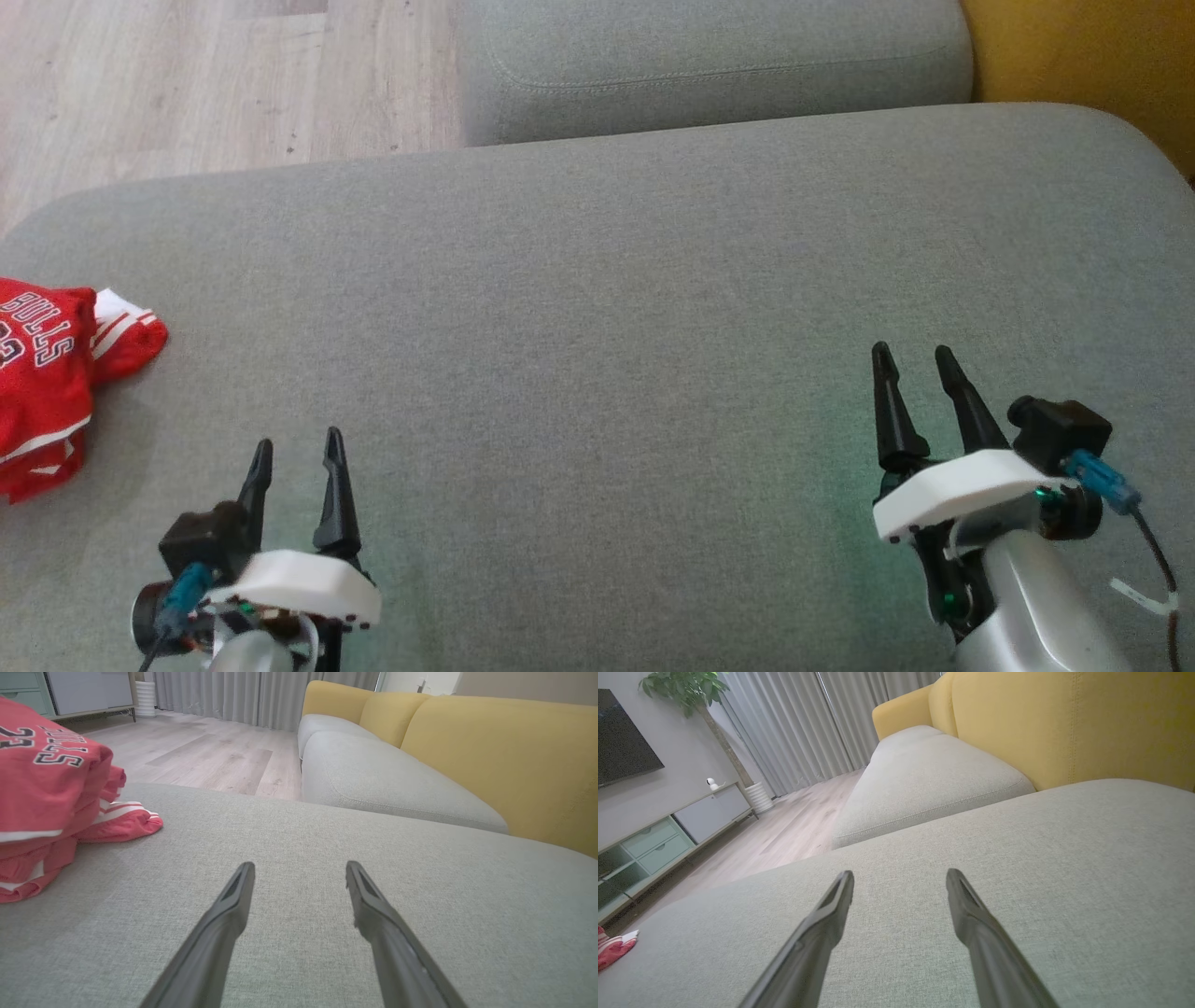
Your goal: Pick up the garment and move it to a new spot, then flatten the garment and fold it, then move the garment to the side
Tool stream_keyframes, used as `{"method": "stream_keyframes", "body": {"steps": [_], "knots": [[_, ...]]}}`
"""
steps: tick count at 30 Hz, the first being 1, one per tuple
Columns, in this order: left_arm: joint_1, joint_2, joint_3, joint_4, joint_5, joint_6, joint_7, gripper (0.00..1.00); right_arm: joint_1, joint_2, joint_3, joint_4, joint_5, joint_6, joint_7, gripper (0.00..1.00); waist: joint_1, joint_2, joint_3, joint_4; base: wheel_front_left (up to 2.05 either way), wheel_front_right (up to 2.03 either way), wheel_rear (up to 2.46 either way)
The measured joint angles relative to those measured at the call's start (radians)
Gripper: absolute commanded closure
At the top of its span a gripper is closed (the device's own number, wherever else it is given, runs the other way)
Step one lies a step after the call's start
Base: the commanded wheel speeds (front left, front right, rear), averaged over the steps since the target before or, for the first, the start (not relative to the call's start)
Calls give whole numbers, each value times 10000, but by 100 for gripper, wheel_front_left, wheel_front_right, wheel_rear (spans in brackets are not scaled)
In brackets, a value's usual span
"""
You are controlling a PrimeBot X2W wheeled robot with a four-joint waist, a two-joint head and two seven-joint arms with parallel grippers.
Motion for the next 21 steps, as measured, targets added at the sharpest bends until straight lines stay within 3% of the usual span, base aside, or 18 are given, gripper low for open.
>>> {"method": "stream_keyframes", "body": {"steps": [21], "knots": [[0, -100, 355, 282, 2345, 182, -614, 0, -128, 0, -65, 476, -2314, 2, -619, 0, 0, 0, 93, -83, 0, 0, 0]]}}
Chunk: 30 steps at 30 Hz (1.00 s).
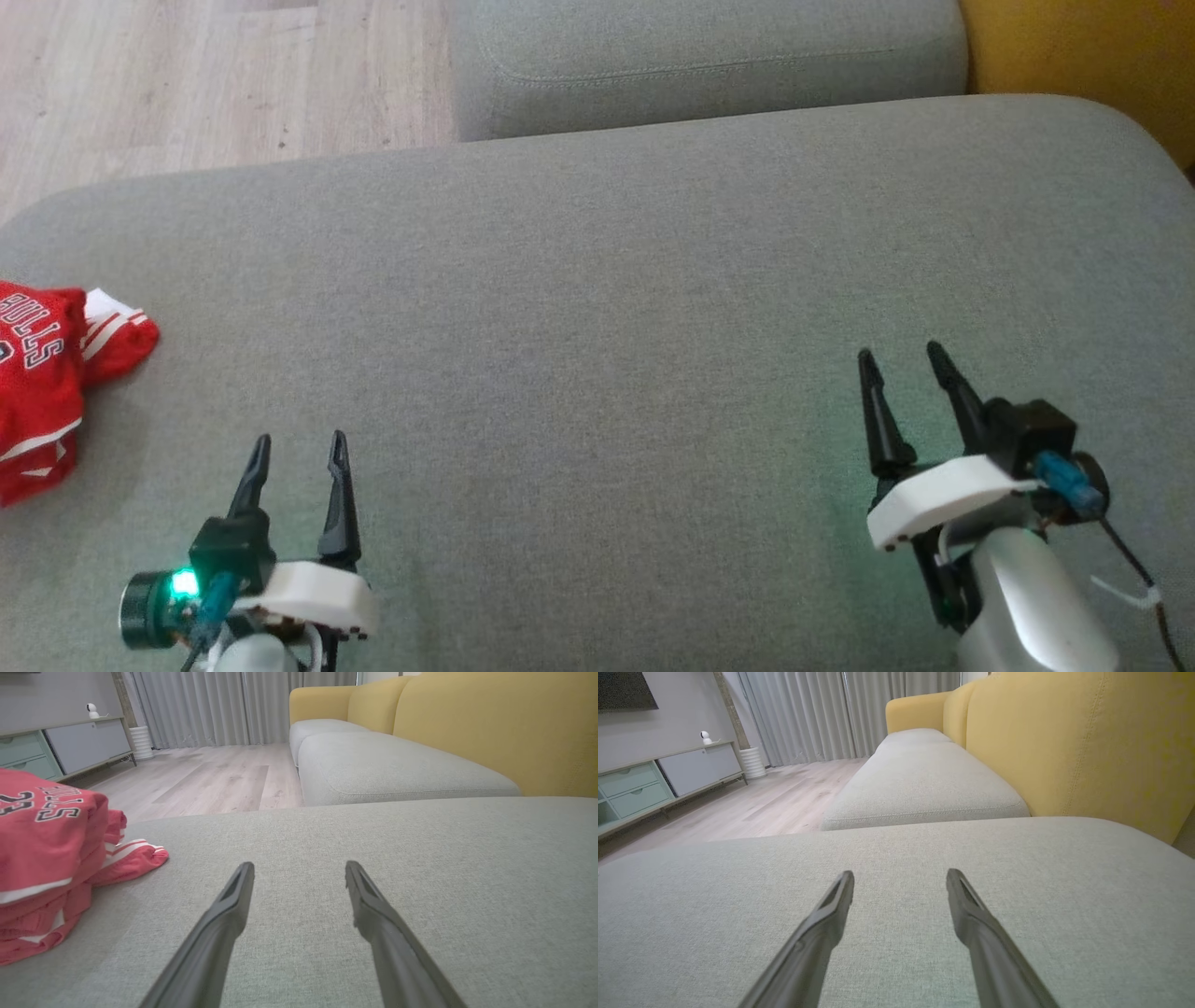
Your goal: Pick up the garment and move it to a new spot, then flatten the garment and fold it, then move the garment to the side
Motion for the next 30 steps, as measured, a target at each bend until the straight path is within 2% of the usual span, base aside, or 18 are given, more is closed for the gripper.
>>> {"method": "stream_keyframes", "body": {"steps": [4, 23, 30], "knots": [[-1, -94, 255, 6, 531, 79, -148, 0, -135, -6, -240, 19, -401, 0, -173, 0, 0, 0, 29, -7, 0, 0, 0], [-1, -339, 838, -48, 731, 56, -148, 0, -131, -6, -437, -138, -263, 0, -173, 0, 0, 0, 85, 92, 0, 0, 0], [-18, -433, 880, -23, 731, -19, -148, 0, -130, -4, -339, -130, -265, 0, -173, 0, 0, 0, 242, 569, 0, 0, 0]]}}
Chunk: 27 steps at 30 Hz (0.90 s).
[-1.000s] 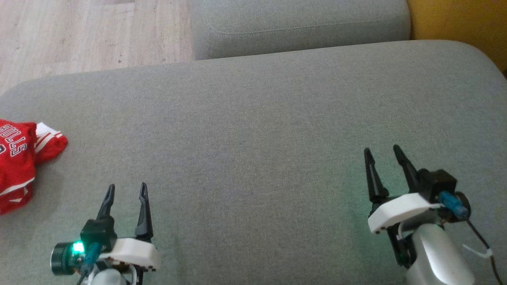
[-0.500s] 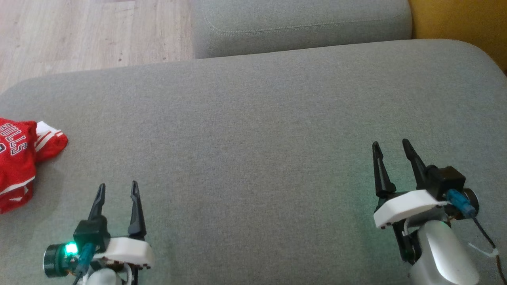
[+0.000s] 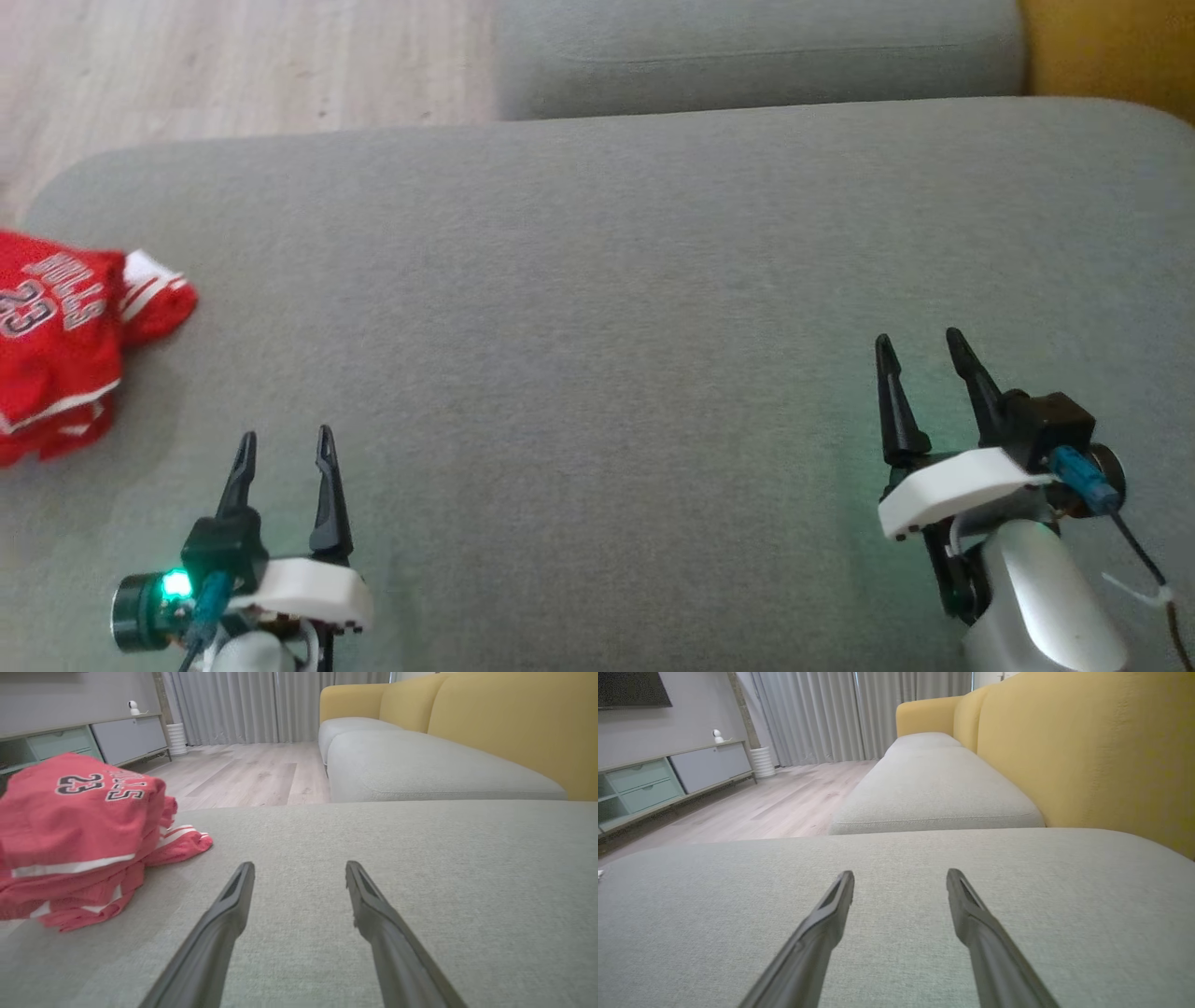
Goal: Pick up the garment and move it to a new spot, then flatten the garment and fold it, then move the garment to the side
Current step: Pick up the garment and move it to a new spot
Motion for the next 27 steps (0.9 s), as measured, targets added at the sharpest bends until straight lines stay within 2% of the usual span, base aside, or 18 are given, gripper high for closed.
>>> {"method": "stream_keyframes", "body": {"steps": [8, 12, 17, 19, 23, 27], "knots": [[-157, -52, 253, 6, -19, 2, 0, 0, -169, -6, 516, 27, -12, 2, 0, 0, 0, 0, 285, 1212, 0, 0, 0], [-154, -69, 401, -71, -31, 10, 0, 0, -461, -10, 1026, 63, 2, 2, 0, 0, 0, 0, 400, 1929, 0, 0, 0], [-71, -81, 1037, -347, -128, 92, -25, 0, -747, -17, 1862, 194, 134, 2, -2, 0, 1, 0, 526, 2708, 0, 0, 0], [7, 17, 999, -397, 33, -98, -25, 0, -792, -19, 2211, 228, 215, 2, -2, 0, 0, 0, 553, 2938, 0, 0, 0], [200, -56, 1187, -1028, -79, -59, -27, 0, -816, -19, 2740, 359, 242, 2, -2, 0, 1, 0, 591, 3277, 0, 0, 0], [267, -77, 1269, -974, -92, -90, -27, 0, -816, -36, 2920, 447, 385, 2, -2, 0, 1, 0, 532, 3485, 0, 0, 0]]}}
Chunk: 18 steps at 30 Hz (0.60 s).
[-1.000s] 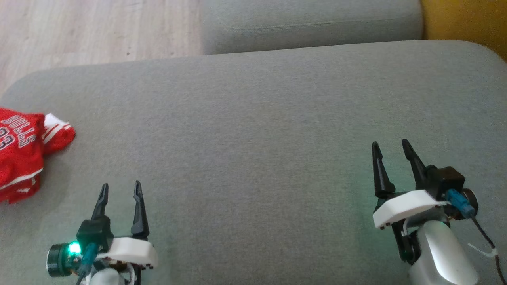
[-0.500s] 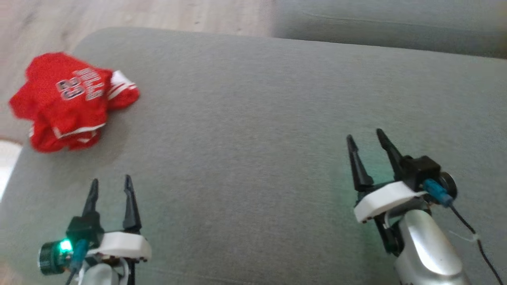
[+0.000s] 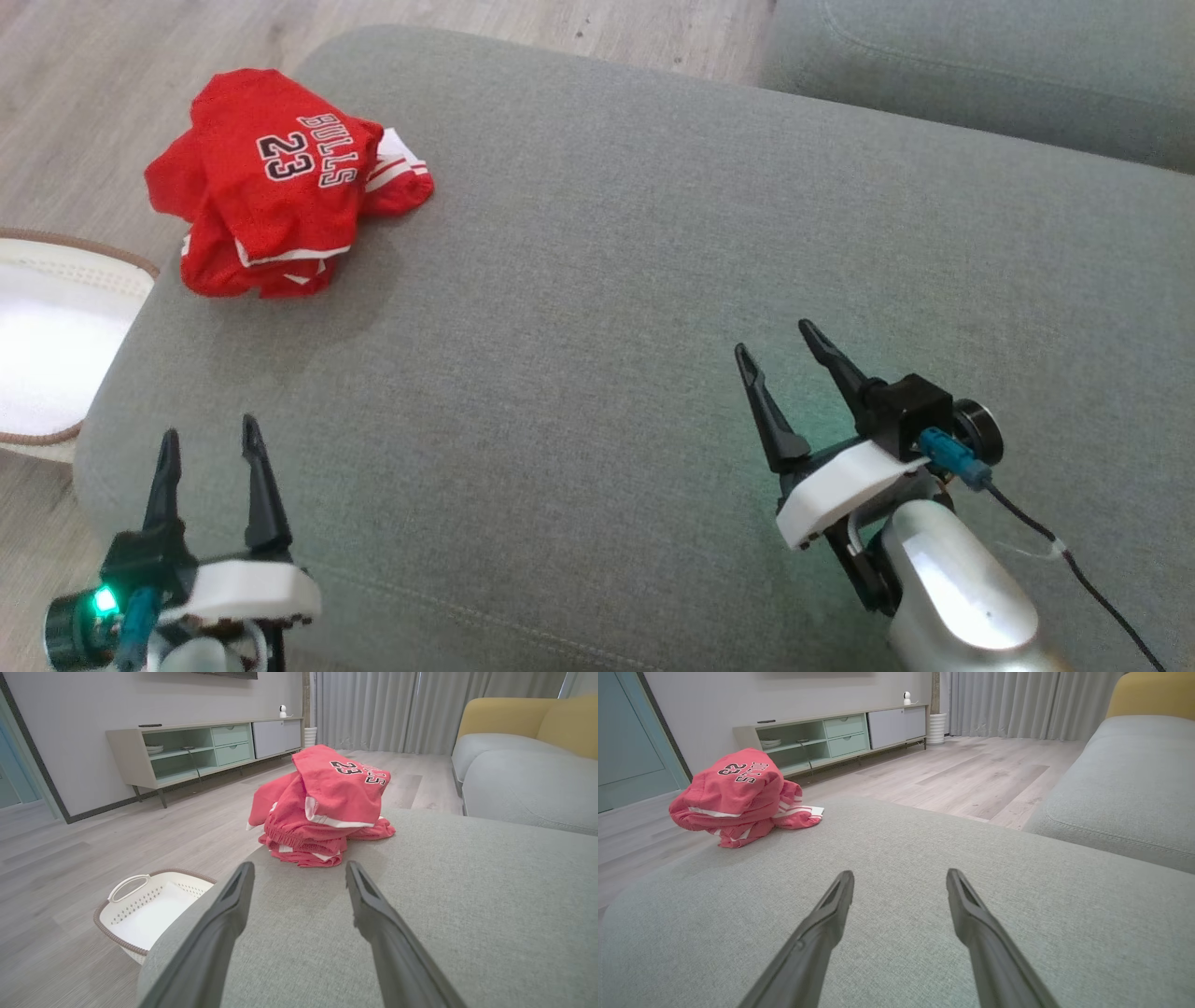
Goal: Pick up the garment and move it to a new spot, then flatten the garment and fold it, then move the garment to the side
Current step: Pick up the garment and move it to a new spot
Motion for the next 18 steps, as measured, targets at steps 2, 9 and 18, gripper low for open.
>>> {"method": "stream_keyframes", "body": {"steps": [2, 9, 18], "knots": [[90, 0, 84, 75, 6, 2, 0, 0, 1, 0, 73, 33, 15, 0, 0, 0, -1, 0, -48, 54, 0, 0, 0], [111, -2, 326, 278, 107, -8, 0, 0, 6, 0, 92, 123, 73, 0, 0, 0, -1, 0, -115, 206, 0, 0, 0], [109, -2, 591, 403, 178, -69, 0, 0, 6, 0, 92, 144, 73, 0, 0, 0, -1, 0, -65, 293, 0, 0, 0]]}}
